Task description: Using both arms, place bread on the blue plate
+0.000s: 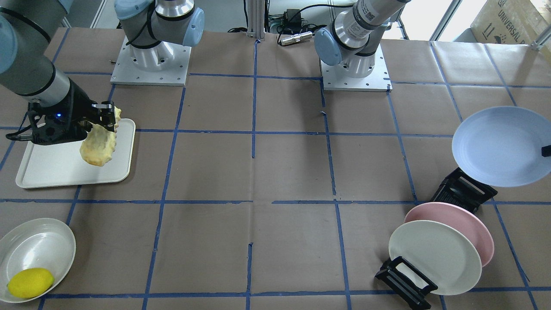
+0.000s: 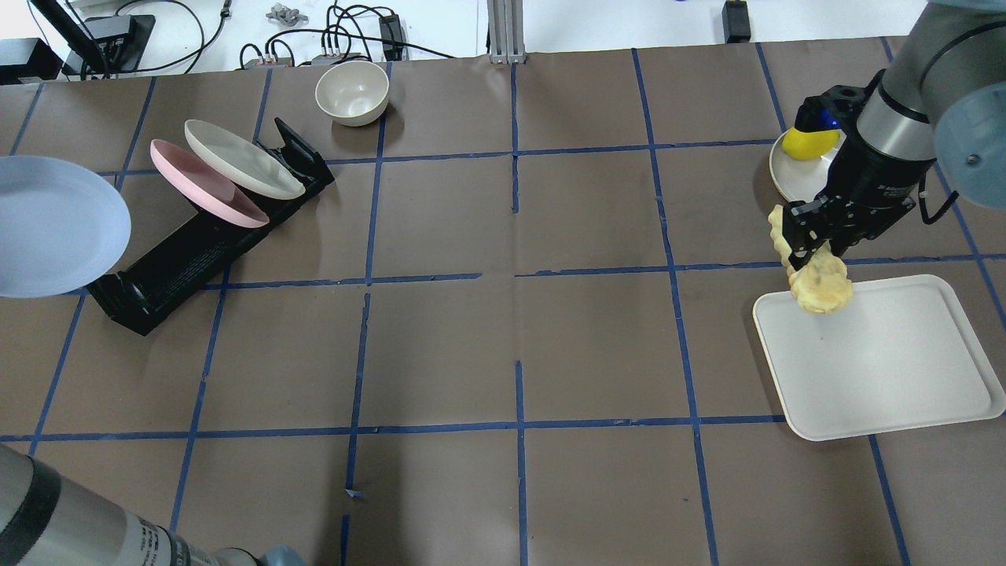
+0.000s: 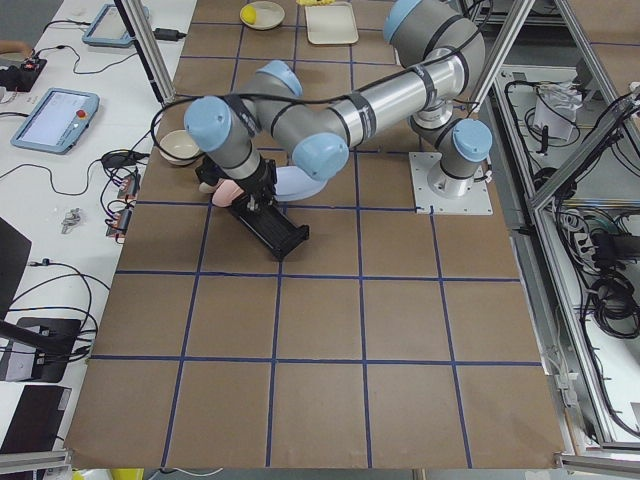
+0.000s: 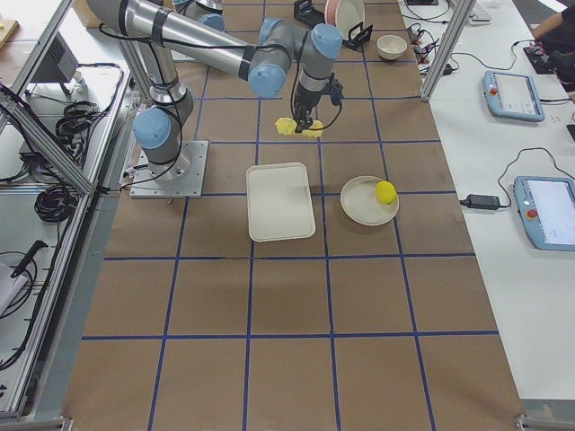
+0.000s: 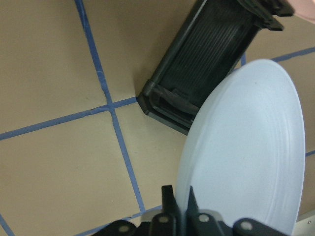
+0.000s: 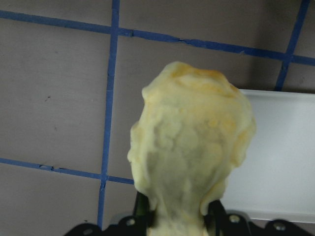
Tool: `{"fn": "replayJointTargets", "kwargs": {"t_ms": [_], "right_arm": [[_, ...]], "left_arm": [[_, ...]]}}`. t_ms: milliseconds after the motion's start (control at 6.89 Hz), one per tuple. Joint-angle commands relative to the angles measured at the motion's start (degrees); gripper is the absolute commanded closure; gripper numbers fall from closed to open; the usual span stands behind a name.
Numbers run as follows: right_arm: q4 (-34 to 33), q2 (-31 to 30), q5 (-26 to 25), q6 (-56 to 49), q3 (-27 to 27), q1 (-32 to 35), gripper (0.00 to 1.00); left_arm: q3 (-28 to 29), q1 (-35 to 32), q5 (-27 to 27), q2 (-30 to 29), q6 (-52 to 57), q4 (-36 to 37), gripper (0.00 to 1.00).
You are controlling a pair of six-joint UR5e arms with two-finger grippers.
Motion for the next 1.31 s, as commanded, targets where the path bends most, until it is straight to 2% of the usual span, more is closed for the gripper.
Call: {"fn": "replayJointTargets", "kwargs": {"t_ms": [0, 290, 435, 581, 871, 1016, 1161], "right_arm": [[0.7, -0.9, 0.1, 3.7, 0.2, 2.8, 0.55], [0.6, -0.8, 0.1, 3.6, 0.4, 2.8, 0.55], [0.7, -0.8, 0.2, 3.5, 0.5, 2.8, 0.55], [0.7, -0.9, 0.2, 3.6, 0.5, 2.8, 0.55], [0.8, -0.9, 0.4, 3.6, 0.6, 2.9, 0.55], [0.5, 0.0, 0.4, 3.8, 0.7, 3.9, 0.53], [-0.2, 1.4, 0.6, 7.8, 0.5, 7.4, 0.53]], "left_arm": [[-5.3, -13.5, -1.2, 7.5, -6.3, 1.0, 0.91], [-10.7, -24.1, -7.2, 7.1, -17.2, 6.9, 0.91], [-14.5, -28.0, -14.9, 6.0, -18.4, 9.5, 0.91], [-19.7, -32.6, -17.1, 5.1, -18.9, 18.0, 0.91], [-29.6, -39.1, -17.7, 4.3, -26.3, 32.3, 0.91], [-32.8, -41.4, -17.7, 3.4, -26.7, 37.4, 0.91], [-34.0, -43.0, -20.0, 1.6, -28.0, 41.8, 0.91]]}}
